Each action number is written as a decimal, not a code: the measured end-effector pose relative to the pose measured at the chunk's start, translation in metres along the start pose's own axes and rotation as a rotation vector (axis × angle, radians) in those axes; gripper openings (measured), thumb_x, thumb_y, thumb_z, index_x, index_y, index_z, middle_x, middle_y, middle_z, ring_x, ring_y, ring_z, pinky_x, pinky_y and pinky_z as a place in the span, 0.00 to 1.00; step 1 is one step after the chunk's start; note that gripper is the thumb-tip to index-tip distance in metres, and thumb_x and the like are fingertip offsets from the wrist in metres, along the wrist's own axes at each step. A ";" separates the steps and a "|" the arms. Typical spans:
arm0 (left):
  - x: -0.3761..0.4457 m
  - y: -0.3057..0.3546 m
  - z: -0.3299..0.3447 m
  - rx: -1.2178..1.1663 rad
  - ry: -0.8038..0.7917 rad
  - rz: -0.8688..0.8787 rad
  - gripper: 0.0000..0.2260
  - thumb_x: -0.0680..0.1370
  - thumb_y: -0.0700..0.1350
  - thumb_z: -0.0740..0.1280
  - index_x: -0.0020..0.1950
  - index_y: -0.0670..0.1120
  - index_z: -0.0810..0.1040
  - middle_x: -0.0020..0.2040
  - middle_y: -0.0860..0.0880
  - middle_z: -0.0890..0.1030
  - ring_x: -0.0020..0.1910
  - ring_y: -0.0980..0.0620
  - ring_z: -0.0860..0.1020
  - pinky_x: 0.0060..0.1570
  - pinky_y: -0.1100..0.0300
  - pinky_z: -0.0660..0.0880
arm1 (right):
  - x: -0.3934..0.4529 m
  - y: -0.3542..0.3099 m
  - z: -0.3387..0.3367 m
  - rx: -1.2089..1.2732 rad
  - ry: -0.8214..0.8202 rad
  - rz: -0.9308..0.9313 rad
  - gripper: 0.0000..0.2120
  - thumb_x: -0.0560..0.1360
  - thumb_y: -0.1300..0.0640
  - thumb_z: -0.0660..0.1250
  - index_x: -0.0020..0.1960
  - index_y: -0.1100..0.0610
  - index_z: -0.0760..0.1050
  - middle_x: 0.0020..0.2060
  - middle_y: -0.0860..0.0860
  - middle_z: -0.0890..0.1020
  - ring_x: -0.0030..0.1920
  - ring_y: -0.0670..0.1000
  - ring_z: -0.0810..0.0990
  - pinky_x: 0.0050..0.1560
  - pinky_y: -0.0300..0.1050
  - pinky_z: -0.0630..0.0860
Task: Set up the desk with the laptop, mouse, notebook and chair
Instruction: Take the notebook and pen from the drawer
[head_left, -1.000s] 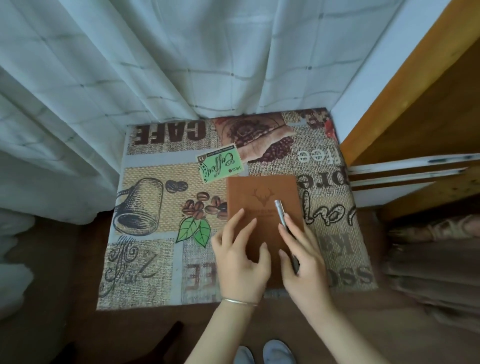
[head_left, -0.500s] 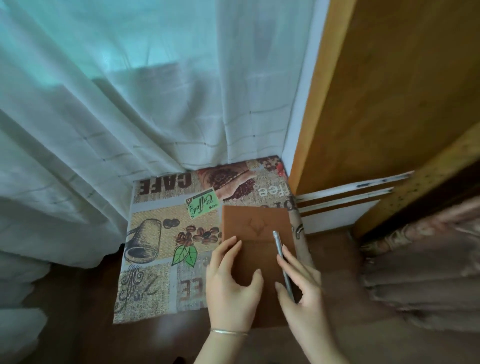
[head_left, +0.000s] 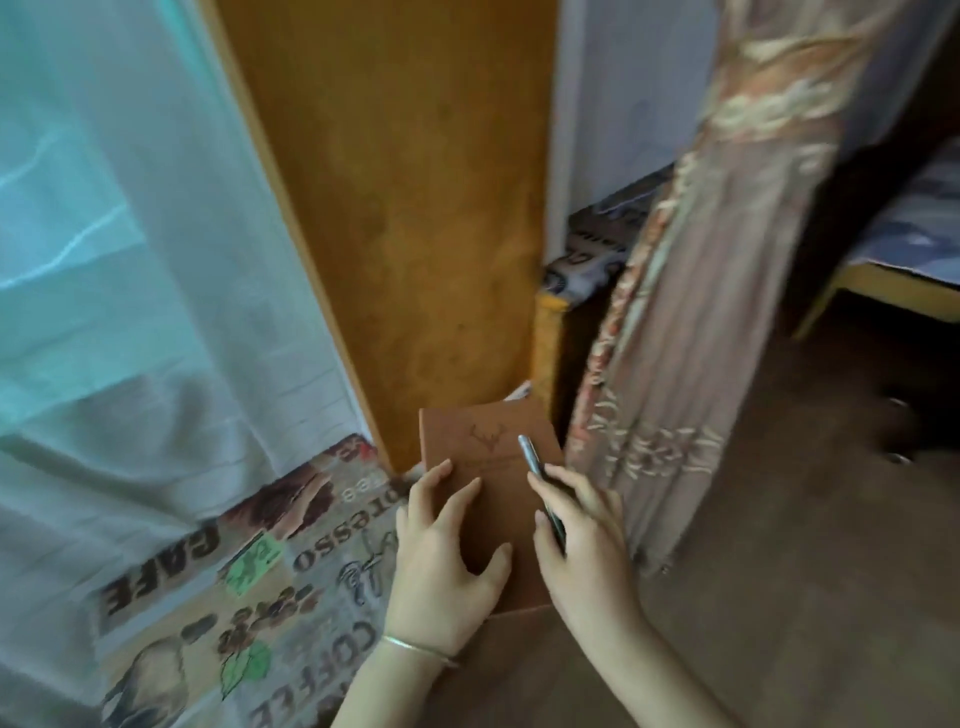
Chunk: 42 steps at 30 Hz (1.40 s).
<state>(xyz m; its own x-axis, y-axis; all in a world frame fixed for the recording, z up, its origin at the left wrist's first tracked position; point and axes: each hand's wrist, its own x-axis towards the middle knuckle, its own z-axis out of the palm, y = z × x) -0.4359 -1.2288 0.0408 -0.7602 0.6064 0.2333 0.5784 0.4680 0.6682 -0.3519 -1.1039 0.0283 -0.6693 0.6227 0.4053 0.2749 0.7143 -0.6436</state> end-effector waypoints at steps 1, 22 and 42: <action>-0.002 0.015 0.004 0.014 -0.026 0.063 0.29 0.67 0.56 0.68 0.67 0.51 0.72 0.71 0.52 0.62 0.67 0.53 0.60 0.64 0.60 0.57 | -0.005 0.003 -0.019 -0.013 0.048 0.027 0.20 0.71 0.63 0.68 0.61 0.52 0.77 0.59 0.46 0.77 0.56 0.50 0.69 0.60 0.41 0.68; -0.106 0.520 0.350 -0.298 -0.634 0.879 0.30 0.65 0.62 0.60 0.64 0.53 0.74 0.70 0.55 0.62 0.65 0.48 0.64 0.69 0.56 0.61 | -0.174 0.278 -0.505 -0.554 0.759 0.754 0.18 0.68 0.67 0.68 0.56 0.56 0.80 0.55 0.52 0.78 0.46 0.57 0.70 0.49 0.48 0.74; -0.208 0.939 0.726 -0.606 -1.109 1.303 0.22 0.68 0.51 0.71 0.62 0.49 0.76 0.67 0.52 0.66 0.66 0.55 0.68 0.64 0.70 0.61 | -0.244 0.582 -0.866 -0.778 1.077 1.257 0.21 0.75 0.64 0.58 0.67 0.55 0.72 0.65 0.53 0.70 0.59 0.59 0.64 0.58 0.52 0.72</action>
<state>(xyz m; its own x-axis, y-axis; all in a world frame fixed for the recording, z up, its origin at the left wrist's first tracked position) 0.4804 -0.4484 0.1067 0.7153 0.5714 0.4022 0.2077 -0.7234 0.6584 0.5697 -0.5635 0.1167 0.7615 0.5318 0.3705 0.6376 -0.5122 -0.5754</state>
